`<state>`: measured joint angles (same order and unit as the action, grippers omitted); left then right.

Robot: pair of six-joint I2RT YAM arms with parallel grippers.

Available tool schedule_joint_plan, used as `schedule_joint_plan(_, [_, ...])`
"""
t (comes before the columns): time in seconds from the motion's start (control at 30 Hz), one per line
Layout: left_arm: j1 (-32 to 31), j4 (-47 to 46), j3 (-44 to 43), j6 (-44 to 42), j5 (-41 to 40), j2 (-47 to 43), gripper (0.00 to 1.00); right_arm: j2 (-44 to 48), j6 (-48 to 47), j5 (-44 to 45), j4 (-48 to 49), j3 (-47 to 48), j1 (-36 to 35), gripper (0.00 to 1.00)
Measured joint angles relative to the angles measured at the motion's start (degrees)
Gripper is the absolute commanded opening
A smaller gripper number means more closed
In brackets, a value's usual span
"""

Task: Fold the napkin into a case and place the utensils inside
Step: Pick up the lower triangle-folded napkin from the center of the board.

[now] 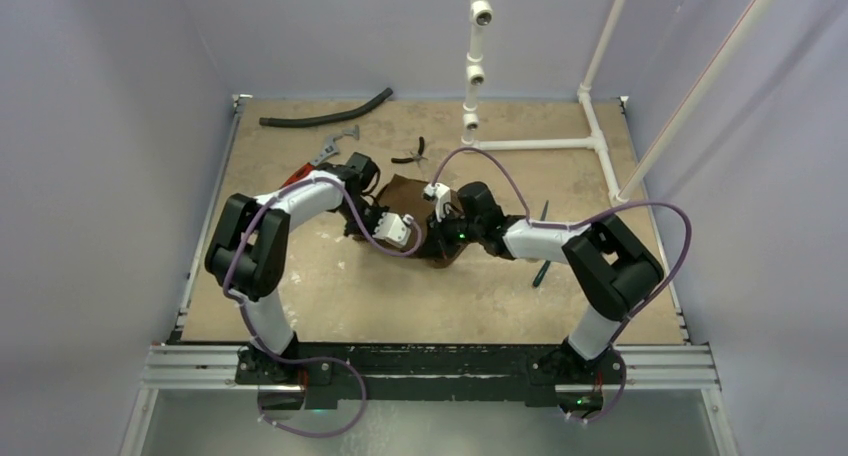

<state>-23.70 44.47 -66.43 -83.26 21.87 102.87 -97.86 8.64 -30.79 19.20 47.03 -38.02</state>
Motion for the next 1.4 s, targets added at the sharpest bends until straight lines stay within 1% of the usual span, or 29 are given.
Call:
schedule_joint_plan(0.07, [0.0, 4.3, -1.4, 0.1, 1.2, 0.5, 0.00, 0.5, 1.5, -3.7, 0.1, -0.3, 0.6, 0.06])
schedule_joint_plan(0.23, [0.0, 12.6, -1.0, -0.5, 3.5, -0.2, 0.00, 2.2, 4.9, -11.2, 0.0, -1.0, 1.8, 0.05])
schedule_joint_plan(0.27, [-0.1, 13.9, -0.9, -0.5, 3.9, -0.7, 0.13, 2.7, 5.6, -12.7, -0.1, -1.2, 1.8, 0.05])
schedule_joint_plan(0.3, [-0.1, 15.3, -0.8, -0.5, 4.1, -1.3, 0.25, 2.9, 6.1, -13.7, 0.0, -1.2, 1.8, 0.05])
schedule_joint_plan(0.33, [-0.1, 16.1, -0.8, -0.4, 4.1, -1.9, 0.33, 3.0, 6.8, -14.6, 0.0, -1.3, 1.8, 0.05])
schedule_joint_plan(0.37, [-0.1, 16.7, -0.8, 0.1, 4.1, -2.5, 0.44, 3.0, 7.3, -15.6, 0.0, -1.4, 1.7, 0.05])
schedule_joint_plan(0.4, [0.1, 16.7, -0.7, 0.8, 4.1, -3.3, 0.58, 3.0, 8.0, -16.5, 0.0, -1.5, 1.7, 0.04])
schedule_joint_plan(0.43, [0.3, 16.3, -0.5, 1.4, 4.1, -4.3, 0.76, 3.0, 8.6, -17.1, 0.0, -1.6, 1.9, 0.04])
schedule_joint_plan(0.47, [0.7, 15.7, -0.3, 1.7, 4.3, -5.4, 0.82, 3.0, 9.1, -17.6, 0.0, -1.7, 2.0, 0.04])
schedule_joint_plan(0.5, [1.2, 14.6, 0.1, 2.6, 4.6, -7.3, 0.85, 2.8, 9.9, -18.4, 0.2, -1.7, 2.3, 0.04])
schedule_joint_plan(0.63, [1.9, 10.5, 0.8, 4.7, 6.3, -14.4, 0.90, 2.5, 12.0, -20.1, 0.9, -1.8, 3.6, 0.04])
schedule_joint_plan(0.77, [-1.2, 5.5, 2.0, 7.4, 7.5, -17.1, 0.92, 2.5, 14.8, -21.7, 3.3, -2.3, 6.1, 0.04])
schedule_joint_plan(0.97, [-6.0, -0.9, 6.4, 11.3, 7.1, -13.5, 0.96, 1.0, 17.3, -22.4, 5.9, -2.5, 8.1, 0.05])
schedule_joint_plan(1.2, [-6.7, -3.1, 7.7, 12.7, 6.4, -9.1, 0.98, -0.5, 18.4, -22.3, 6.5, -2.5, 9.2, 0.04])
schedule_joint_plan(1.3, [-6.8, -5.0, 8.8, 13.4, 6.2, -8.4, 0.97, -0.5, 19.3, -22.1, 6.9, -2.6, 10.5, 0.04])
schedule_joint_plan(1.33, [-6.8, -5.7, 9.3, 13.7, 6.2, -8.1, 0.95, -0.5, 19.6, -22.0, 7.1, -2.6, 10.9, 0.04])
schedule_joint_plan(1.4, [-6.8, -6.9, 10.0, 14.1, 5.9, -7.4, 0.86, -0.5, 20.3, -21.6, 7.7, -2.7, 11.5, 0.05])
